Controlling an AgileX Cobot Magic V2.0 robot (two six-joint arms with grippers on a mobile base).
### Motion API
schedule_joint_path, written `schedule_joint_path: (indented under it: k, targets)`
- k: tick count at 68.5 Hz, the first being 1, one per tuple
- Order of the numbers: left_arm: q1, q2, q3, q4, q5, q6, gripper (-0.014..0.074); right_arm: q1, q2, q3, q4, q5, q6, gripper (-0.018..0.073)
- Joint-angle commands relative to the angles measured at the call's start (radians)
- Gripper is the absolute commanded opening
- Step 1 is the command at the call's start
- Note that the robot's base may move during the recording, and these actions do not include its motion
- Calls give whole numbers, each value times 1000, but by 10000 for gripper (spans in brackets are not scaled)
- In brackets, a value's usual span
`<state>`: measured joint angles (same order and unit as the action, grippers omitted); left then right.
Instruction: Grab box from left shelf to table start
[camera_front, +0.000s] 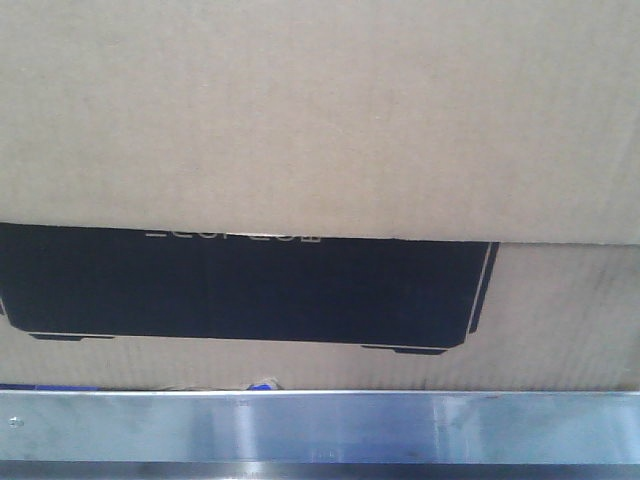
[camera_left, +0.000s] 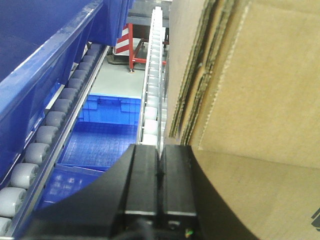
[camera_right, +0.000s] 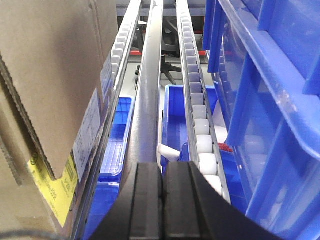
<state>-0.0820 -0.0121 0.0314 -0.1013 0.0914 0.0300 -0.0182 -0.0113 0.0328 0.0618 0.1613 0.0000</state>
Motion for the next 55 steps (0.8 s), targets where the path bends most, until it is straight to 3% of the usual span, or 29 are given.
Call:
schedule_joint_path:
  k: [1, 47, 55]
  targets:
    - [-4, -17, -4, -3, -91, -1, -99, -6, -9, 2, -7, -89, 0, 57]
    - [-4, -17, -4, -3, -91, -1, -99, -6, -9, 2, -7, -89, 0, 57]
    - [-4, -17, -4, -5, -141, -1, -99, -6, -9, 2, -7, -89, 0, 57]
